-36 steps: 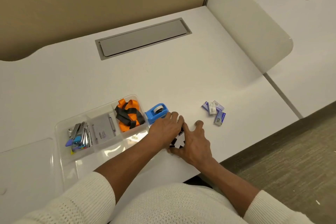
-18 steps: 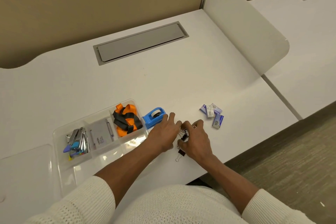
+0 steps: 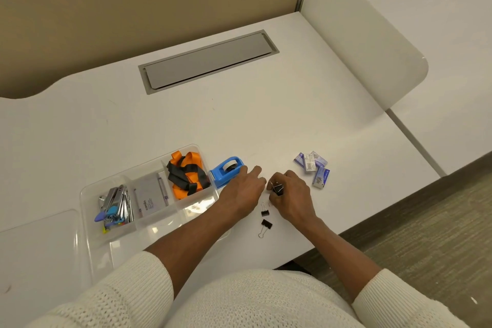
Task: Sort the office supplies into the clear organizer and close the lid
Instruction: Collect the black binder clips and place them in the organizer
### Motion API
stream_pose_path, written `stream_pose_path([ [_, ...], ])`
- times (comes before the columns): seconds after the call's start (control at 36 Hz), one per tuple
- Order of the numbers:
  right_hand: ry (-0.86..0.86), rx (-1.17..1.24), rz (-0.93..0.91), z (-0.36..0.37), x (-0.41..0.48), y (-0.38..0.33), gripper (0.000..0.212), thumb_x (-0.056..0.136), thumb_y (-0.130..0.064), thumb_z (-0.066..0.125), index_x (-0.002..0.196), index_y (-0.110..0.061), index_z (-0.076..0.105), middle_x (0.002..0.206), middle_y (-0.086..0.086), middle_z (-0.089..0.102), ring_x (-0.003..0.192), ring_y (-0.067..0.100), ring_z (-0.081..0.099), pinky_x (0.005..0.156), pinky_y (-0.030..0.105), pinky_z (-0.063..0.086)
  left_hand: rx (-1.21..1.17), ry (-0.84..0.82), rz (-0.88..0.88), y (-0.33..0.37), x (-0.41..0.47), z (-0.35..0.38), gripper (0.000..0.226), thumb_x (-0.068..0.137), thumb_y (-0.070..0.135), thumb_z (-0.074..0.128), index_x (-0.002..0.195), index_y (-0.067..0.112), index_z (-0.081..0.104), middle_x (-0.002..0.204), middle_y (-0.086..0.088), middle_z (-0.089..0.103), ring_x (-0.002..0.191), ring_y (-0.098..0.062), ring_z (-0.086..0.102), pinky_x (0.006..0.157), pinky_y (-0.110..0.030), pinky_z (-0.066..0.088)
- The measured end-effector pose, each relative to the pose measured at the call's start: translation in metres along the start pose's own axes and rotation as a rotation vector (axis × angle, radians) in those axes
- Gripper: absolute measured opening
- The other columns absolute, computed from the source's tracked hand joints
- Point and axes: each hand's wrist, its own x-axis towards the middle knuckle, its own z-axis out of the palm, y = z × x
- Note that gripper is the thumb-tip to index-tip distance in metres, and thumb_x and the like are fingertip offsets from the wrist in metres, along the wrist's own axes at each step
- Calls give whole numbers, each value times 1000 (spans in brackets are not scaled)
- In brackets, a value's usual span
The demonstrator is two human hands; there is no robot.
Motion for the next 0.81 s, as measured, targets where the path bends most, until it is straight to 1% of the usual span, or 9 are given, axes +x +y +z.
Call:
stream_pose_path([
  [0.11,40,118,55,-8,2,-3,25,77,-12,82,84,-32,69,86,-8,62,70,9,67,65,37,62,-72,35,-18,0,1,-6,11,97,7,61,107,11,60,110,-6,56,104,-22,57,81,-31,50],
  [0.17,72,186,85,-13,2,-5,26,78,-10,82,82,-32,69,85,-7,66,67,10,70,61,38,63,-92,64,-18,-2,0,-8,9,97,8,60,105,12,59,107,-6,58,94,-19,53,77,-29,46],
  [0.22,90,297,139,-20,3,-8,25,80,-5,81,80,-27,71,83,-3,70,65,11,74,61,40,65,-117,90,-17,-4,-1,-10,9,95,7,61,102,12,59,104,-5,59,86,-16,47,73,-29,45],
  [0.33,97,467,232,-36,6,-11,19,83,0,77,83,-19,73,81,4,72,62,11,77,69,44,66,-165,92,-36,-8,-3,-12,10,94,6,64,101,11,60,102,-6,62,86,-16,53,78,-32,55],
  [0.47,82,567,274,-49,7,-14,18,82,3,75,85,-15,73,91,18,71,65,20,79,72,43,64,-261,127,-82,-10,-7,-17,12,93,13,70,102,11,63,104,-5,66,93,-19,60,84,-35,57],
  [0.58,44,605,279,-51,6,-19,17,82,2,78,84,-14,74,90,20,71,66,23,80,78,56,64,-423,195,-164,-15,-14,-23,16,89,18,76,101,13,66,100,-1,67,89,-15,62,81,-31,58],
  [0.67,25,610,277,-51,6,-27,16,82,0,80,84,-15,74,90,17,72,67,23,80,79,60,62,-523,282,-189,-21,-22,-30,15,85,17,78,96,13,68,94,0,67,84,-14,62,77,-33,59],
  [0.75,6,625,261,-53,6,-38,17,81,0,81,82,-16,74,93,18,71,69,25,80,74,56,63,-633,357,-228,-29,-34,-38,16,81,19,80,92,16,69,92,2,70,84,-15,64,75,-38,58],
  [0.81,-1,636,228,-54,6,-48,19,80,1,81,81,-16,74,95,20,71,71,27,79,65,41,63,-705,405,-258,-34,-46,-44,16,79,19,81,90,17,69,90,4,71,82,-14,67,75,-39,58],
])
